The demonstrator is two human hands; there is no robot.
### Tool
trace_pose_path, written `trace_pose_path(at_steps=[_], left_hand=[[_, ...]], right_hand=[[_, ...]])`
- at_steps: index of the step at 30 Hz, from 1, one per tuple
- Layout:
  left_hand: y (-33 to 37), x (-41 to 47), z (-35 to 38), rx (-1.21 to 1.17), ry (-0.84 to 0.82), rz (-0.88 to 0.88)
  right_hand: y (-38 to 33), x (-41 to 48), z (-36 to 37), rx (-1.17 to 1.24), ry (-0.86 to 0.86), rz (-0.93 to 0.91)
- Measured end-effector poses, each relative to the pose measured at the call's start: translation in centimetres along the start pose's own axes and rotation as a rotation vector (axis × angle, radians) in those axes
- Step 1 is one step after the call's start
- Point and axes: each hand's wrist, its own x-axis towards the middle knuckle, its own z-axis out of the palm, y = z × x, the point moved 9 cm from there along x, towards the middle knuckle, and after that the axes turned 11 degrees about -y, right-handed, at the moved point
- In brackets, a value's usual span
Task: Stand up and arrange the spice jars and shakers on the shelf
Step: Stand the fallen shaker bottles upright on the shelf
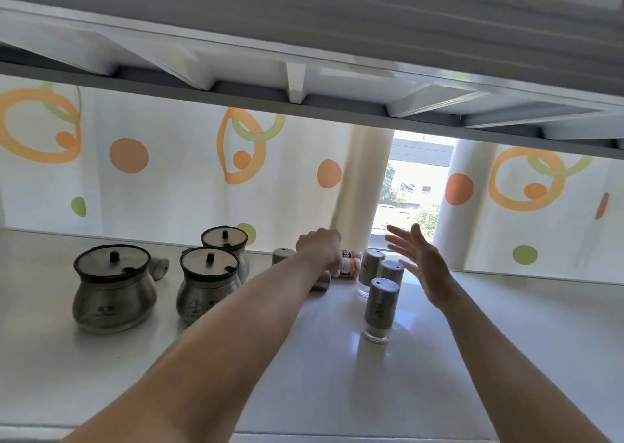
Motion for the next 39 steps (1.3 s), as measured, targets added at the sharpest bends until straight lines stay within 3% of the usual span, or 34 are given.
trace_pose_path(at_steps=[4,8,16,25,30,39], left_hand=[[-0.9,-0.6,0.3,0.178,-0.064,-0.028],[-1.0,-0.8,1.3,0.327,-0.114,-0.043],[-0.6,-0.6,1.1,0.382,-0.109,0.0],[-2.1,0.2,-0.7,0.001,-0.166,0.043],[-1.7,0.3,0.2,-0.031,-0.243,0.108],[-2.6,0.2,-0.2,0.024,-0.27,0.111]], right_hand=[[-3.8,1.6,1.1,-0.219,-0.038,-0.048],[-5.1,3.1,4.4,-0.477,-0.184,-0.022],[-3.4,3.2,8.7,-0.858,-0.367,0.082],[-4.7,3.3,8.7,-0.812,-0.323,0.01],[-5.1,3.5,9.1,-0.816,-0.282,0.001],[-5.8,3.1,11.4,-0.898,-0.361,-0.002]])
